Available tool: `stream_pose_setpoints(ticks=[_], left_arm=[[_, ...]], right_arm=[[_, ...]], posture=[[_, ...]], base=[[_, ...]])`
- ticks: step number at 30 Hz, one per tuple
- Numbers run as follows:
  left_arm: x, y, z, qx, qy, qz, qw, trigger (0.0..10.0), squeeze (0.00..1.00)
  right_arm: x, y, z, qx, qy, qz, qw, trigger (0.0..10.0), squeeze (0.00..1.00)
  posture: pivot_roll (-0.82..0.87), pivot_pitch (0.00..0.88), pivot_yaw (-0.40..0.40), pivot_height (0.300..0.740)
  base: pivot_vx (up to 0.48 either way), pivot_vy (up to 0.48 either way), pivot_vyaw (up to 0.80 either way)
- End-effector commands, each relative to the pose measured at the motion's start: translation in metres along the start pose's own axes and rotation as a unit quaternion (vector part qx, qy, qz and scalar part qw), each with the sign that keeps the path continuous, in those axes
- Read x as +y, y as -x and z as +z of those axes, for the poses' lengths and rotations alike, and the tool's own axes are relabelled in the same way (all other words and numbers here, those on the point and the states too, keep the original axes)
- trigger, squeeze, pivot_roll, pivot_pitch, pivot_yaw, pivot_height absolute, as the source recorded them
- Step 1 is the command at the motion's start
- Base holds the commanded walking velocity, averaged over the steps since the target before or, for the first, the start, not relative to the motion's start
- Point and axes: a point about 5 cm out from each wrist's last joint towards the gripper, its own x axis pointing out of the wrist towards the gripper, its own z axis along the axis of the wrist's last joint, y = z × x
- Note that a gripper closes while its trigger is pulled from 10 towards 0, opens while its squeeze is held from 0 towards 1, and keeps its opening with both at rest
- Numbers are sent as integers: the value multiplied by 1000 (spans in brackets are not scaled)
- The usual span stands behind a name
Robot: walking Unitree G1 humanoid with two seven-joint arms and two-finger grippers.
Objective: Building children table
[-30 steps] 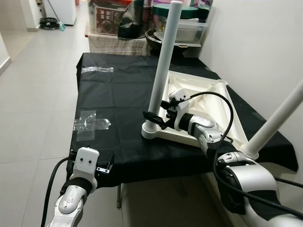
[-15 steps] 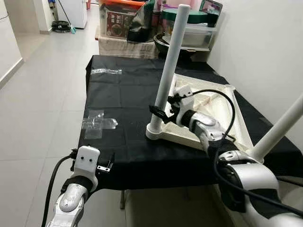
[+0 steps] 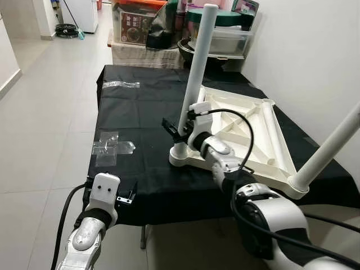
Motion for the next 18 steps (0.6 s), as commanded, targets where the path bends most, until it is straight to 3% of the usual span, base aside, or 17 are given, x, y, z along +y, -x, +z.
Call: stream_pose_setpoints(ticks=[1,6,8,12,14,15,16,17,18], left_arm=[[-3,0,-2,3,-4,-6,1000,10000,0],[-2,1,-3,4,-4,-5,1000,10000,0],[-2,1,-3,4,-4,-3,1000,10000,0],[-3,1,-3,4,-3,-4,1000,10000,0],[-4,1,-3,4,-2,-6,1000,10000,0],[-4,1,-3,4,-2,-6,1000,10000,0],[-4,1,-3,4,-2,-7,1000,10000,0],[-4,1,-3,4,-2,-7,1000,10000,0],[-4,1,-3,5,-2,-8,1000,10000,0]], right_arm=[[4,-2,1,-6,-3,-15,1000,0,0],[4,-3,0,-4,0,-49,999,0,0],[-3,-1,-5,8,3,-109,994,0,0],[-10,3,-8,13,8,-169,986,0,0],[-24,10,-11,19,17,-251,968,0,0],[-24,10,-11,19,17,-251,968,0,0],[-36,17,-13,20,14,-305,952,0,0],[-36,17,-13,20,14,-305,952,0,0],[-52,28,-16,23,7,-370,929,0,0]], posture=[[109,0,-162,740],[109,0,-162,740],[104,0,-162,740],[97,0,-158,740],[89,0,-155,740],[89,0,-155,740],[88,0,-155,740],[88,0,-155,740],[81,0,-150,740]], base=[[0,0,0],[0,0,0],[0,0,0],[0,0,0],[0,0,0],[0,0,0],[0,0,0],[0,0,0],[0,0,0]])
